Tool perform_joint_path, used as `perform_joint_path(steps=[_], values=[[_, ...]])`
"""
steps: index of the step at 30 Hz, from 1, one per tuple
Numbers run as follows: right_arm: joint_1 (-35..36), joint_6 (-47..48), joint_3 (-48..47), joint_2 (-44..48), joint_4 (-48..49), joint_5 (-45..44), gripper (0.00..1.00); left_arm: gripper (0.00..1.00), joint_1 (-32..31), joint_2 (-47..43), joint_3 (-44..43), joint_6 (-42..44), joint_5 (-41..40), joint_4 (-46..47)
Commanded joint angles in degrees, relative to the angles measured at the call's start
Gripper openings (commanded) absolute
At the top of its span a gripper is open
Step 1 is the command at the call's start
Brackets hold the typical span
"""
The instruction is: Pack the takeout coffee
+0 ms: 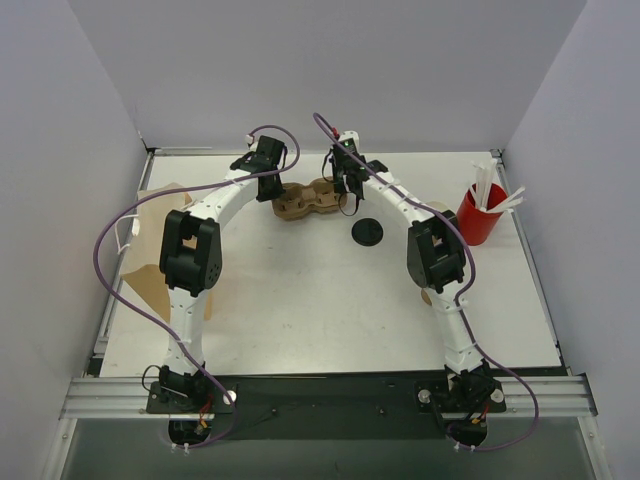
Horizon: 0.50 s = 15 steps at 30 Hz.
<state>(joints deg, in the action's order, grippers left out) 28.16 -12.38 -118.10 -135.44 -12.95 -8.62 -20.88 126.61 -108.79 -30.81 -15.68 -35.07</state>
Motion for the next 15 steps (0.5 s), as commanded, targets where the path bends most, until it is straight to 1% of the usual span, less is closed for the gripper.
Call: perform_joint_path(steps=[1,8,9,15], values=[[-0.4,-1.1,-0.7,0.8,-1.0,0.5,0.15,0.10,0.1,-2.0,-2.4,0.9,1.3,2.3],[-0.4,-1.3,-0.6,2.1,-1.1,0.7,0.03,0.09,0.1,-3.0,-1.6,2.4,2.2,4.3],[-0.4,-1.3,-0.6,2.3,-1.1,0.7,0.00,0.09,0.1,-3.2,-1.7,2.6,2.3,4.4],[-0.4,-1.2,-0.9,4.2,-1.0,0.4,0.00,0.10,0.1,-4.0,-1.8,3.5,3.3,5.0]])
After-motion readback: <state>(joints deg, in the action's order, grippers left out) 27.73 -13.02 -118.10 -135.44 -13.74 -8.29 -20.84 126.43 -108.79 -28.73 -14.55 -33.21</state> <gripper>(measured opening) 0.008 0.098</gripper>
